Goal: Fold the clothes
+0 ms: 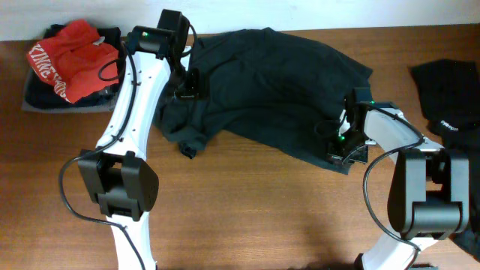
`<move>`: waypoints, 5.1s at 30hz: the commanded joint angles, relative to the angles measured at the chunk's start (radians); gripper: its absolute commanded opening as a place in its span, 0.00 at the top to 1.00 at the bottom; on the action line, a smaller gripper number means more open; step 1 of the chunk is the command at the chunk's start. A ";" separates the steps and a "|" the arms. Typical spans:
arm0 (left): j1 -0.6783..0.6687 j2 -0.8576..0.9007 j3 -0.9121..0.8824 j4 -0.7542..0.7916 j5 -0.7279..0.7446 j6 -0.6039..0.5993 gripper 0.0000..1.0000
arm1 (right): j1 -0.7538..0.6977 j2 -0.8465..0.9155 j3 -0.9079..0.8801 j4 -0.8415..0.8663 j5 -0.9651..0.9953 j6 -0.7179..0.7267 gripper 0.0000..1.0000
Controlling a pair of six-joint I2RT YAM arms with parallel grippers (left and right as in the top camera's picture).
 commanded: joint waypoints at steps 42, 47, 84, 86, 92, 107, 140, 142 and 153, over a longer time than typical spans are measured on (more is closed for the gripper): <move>0.003 -0.016 -0.001 0.003 -0.011 0.013 0.01 | -0.618 -0.005 0.013 -0.109 -0.112 0.021 0.96; 0.003 -0.016 -0.001 0.006 -0.011 0.013 0.01 | -0.599 -0.111 0.048 -0.152 -0.234 -0.053 0.96; 0.003 -0.016 -0.001 0.068 -0.011 0.013 0.00 | -0.193 -0.012 -0.011 0.000 -0.010 0.040 0.96; 0.003 -0.016 -0.001 0.062 -0.011 0.013 0.01 | -0.193 -0.003 -0.011 0.007 -0.003 0.040 0.96; 0.003 -0.016 -0.001 0.055 -0.011 0.013 0.01 | -0.193 0.046 -0.025 0.019 0.016 0.044 0.96; 0.003 -0.015 -0.001 0.050 -0.011 0.013 0.01 | -0.238 0.057 -0.151 0.015 0.130 0.201 0.96; 0.003 -0.015 -0.001 0.043 -0.011 0.013 0.01 | -0.677 0.035 0.359 -0.357 0.032 0.117 0.96; 0.003 -0.016 -0.001 0.043 -0.010 0.013 0.01 | -0.650 0.018 0.423 -0.414 -0.085 0.026 0.93; 0.003 -0.017 0.008 0.071 -0.013 0.038 0.01 | -0.331 -0.004 0.584 -0.733 -0.514 -0.457 0.35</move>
